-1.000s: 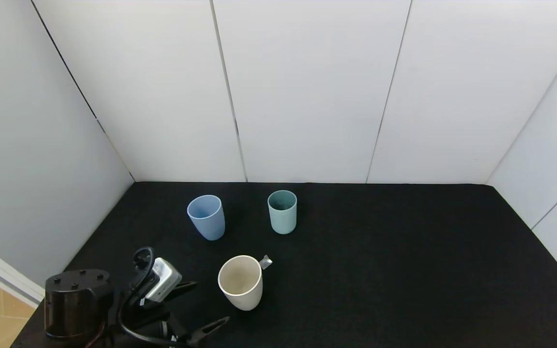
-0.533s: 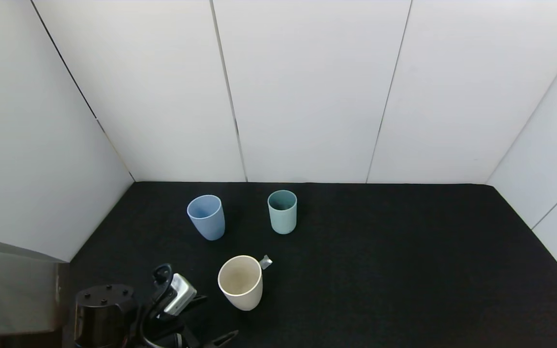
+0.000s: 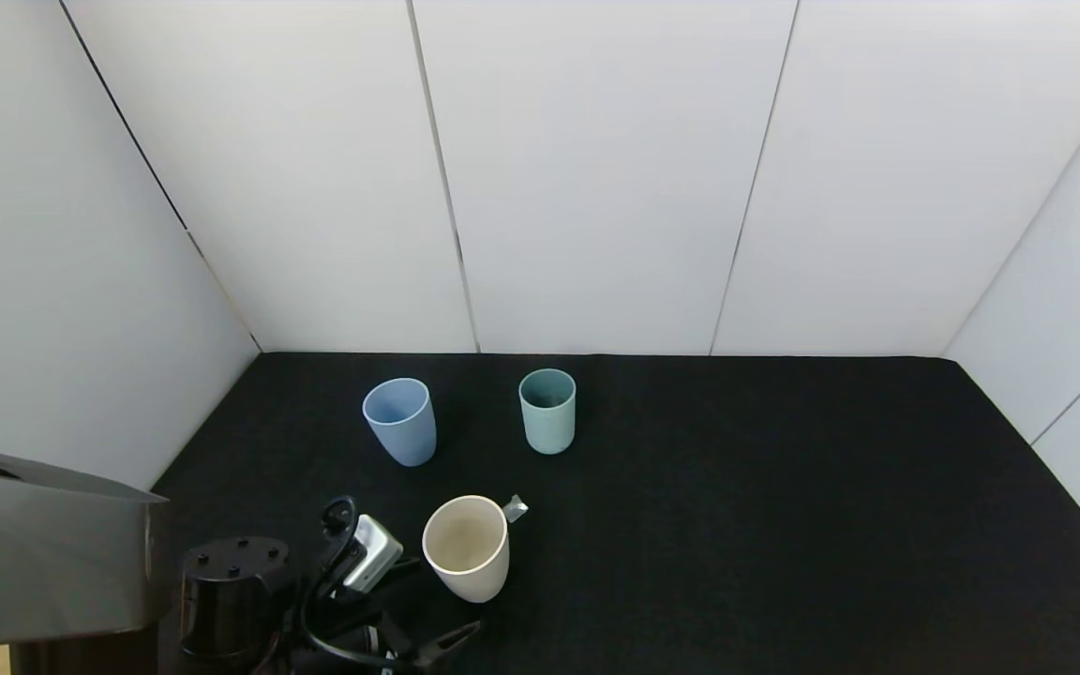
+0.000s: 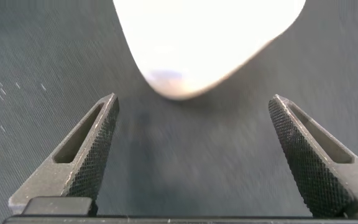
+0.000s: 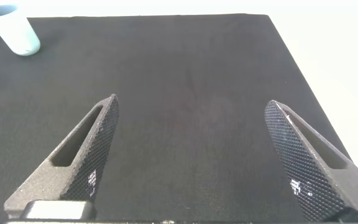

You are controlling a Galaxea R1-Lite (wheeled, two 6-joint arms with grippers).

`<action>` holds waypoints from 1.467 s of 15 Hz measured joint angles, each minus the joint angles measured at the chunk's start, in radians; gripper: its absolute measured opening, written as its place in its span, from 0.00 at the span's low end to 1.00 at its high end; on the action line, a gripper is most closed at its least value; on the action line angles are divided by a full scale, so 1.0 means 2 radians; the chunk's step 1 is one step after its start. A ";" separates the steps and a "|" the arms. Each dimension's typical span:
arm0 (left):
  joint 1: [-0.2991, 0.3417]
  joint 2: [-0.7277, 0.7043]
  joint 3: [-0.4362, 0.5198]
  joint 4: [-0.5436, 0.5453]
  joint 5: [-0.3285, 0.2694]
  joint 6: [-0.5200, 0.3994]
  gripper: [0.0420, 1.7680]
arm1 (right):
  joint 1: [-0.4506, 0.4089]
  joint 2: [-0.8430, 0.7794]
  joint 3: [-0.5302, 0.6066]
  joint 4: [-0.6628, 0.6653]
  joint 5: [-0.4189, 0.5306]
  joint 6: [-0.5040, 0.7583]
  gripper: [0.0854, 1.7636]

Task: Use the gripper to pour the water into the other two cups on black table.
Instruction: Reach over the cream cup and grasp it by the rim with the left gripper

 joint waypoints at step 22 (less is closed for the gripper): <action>-0.032 0.023 -0.106 0.000 0.030 -0.034 0.86 | 0.000 0.000 0.000 0.000 0.000 0.000 0.97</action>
